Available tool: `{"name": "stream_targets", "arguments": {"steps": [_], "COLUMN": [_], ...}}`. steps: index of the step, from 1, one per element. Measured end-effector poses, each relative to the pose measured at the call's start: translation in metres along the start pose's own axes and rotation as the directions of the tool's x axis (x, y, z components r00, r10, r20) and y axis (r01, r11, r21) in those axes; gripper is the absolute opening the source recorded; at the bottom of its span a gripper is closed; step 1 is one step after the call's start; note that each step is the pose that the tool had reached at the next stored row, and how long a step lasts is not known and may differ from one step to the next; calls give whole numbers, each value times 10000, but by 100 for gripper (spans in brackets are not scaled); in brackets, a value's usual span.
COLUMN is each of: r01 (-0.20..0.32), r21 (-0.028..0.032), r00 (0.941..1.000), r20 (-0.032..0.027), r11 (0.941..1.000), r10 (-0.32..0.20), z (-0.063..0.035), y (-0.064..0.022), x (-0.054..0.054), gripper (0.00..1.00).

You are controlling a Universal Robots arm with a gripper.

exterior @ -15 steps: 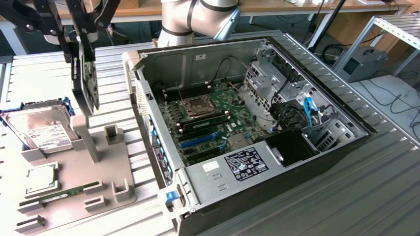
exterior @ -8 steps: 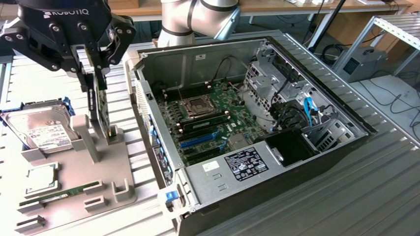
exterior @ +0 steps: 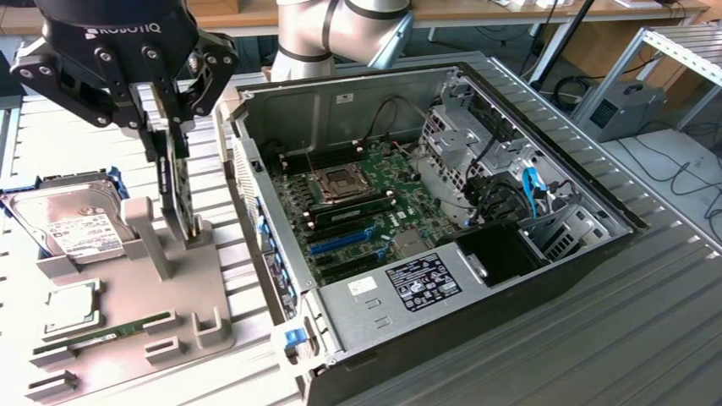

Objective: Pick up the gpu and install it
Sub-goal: 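Pick up the gpu and move the gpu toward the slot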

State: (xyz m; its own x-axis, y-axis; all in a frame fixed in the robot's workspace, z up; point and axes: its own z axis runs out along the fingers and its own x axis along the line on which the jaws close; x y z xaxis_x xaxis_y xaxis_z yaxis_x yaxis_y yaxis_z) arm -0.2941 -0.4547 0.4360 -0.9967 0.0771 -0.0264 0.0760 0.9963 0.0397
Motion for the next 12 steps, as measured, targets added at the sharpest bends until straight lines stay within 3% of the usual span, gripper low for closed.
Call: {"name": "stream_targets", "arguments": {"steps": [12], "r01": [0], "r21": [0], "r00": [10000], "r20": [1], "r11": [10000], "r10": [0], "z": [22], "y": [0], "x": [-14], "gripper": [26]}}
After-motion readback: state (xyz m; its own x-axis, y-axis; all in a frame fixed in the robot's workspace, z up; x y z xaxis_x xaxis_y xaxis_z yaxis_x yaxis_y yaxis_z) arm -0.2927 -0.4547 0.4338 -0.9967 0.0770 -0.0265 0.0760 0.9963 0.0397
